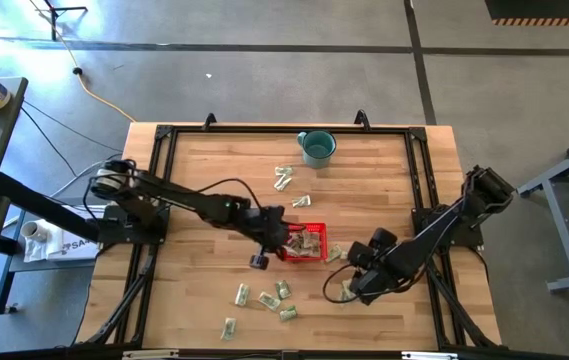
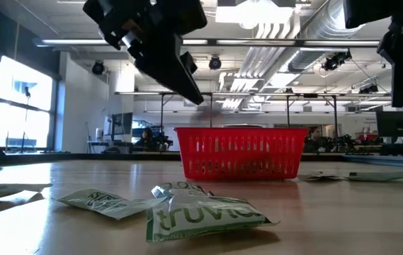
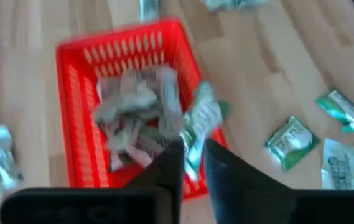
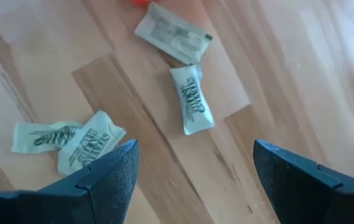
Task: Pick and place Stevia / Truvia into bins
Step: Put the green truvia packet into the red bin, then put the green stevia packet into the red bin
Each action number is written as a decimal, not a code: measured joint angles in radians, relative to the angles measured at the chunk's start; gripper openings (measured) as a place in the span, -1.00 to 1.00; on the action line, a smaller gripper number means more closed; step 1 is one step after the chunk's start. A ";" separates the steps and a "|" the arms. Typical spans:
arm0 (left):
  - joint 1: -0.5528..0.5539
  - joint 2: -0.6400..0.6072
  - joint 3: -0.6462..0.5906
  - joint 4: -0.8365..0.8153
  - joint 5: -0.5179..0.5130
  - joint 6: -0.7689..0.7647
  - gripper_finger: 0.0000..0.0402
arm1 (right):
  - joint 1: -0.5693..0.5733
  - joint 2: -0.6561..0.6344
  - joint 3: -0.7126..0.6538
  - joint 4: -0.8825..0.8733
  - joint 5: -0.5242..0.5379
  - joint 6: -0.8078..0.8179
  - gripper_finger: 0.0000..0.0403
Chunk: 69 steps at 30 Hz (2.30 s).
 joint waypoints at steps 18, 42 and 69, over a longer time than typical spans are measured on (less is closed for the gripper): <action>-0.123 -0.279 0.001 -0.637 -0.193 -0.745 0.18 | -0.154 0.000 -0.099 0.180 -0.198 -0.166 0.51; -0.489 -0.320 0.001 -0.750 -0.354 -1.283 -0.09 | -0.280 0.000 -0.236 0.311 -0.298 -0.491 0.51; -0.487 -0.319 0.000 -0.835 -0.377 -1.337 -0.12 | -0.288 -0.002 -0.367 0.508 -0.254 -0.564 -0.72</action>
